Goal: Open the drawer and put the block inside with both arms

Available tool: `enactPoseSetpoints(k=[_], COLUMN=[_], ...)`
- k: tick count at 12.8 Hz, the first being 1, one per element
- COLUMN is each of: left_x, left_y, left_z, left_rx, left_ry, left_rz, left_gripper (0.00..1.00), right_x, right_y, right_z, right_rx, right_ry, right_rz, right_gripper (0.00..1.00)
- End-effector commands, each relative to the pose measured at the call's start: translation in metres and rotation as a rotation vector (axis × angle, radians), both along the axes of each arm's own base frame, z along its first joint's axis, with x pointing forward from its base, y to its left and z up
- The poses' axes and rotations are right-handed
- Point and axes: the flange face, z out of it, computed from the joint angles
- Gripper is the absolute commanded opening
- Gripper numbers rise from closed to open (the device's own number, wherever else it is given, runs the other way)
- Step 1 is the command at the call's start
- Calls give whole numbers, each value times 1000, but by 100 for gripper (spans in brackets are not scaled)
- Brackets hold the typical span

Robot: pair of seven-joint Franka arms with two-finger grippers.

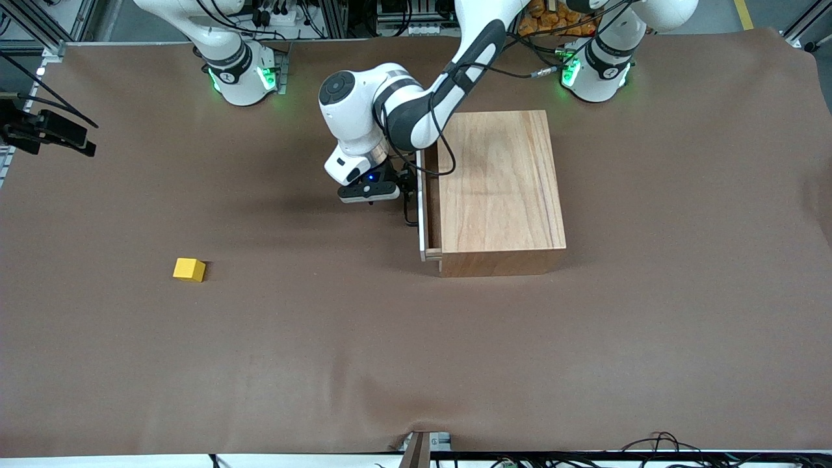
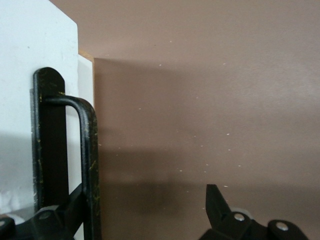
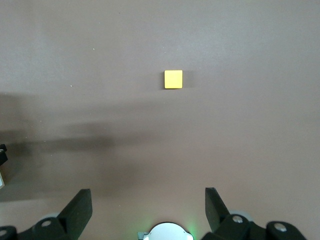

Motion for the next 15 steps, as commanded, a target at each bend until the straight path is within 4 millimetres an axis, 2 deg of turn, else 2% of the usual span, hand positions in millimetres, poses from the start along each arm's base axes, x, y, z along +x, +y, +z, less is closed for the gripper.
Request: enactPoseSetpoints(k=[1, 4, 15], left_x=[-1, -8, -15], left_y=[-15, -23, -37], left_z=[-3, 0, 6], left_rx=[-75, -106, -214], left_ry=[-9, -12, -1], left_rz=[6, -9, -6], left_gripper=[100, 100, 100], right_x=[0, 2, 2], right_y=[-5, -6, -8], right_z=[-2, -4, -6], right_rx=[17, 20, 20], right_ry=[6, -1, 2], right_rz=[-17, -19, -25], right_gripper=[100, 100, 100])
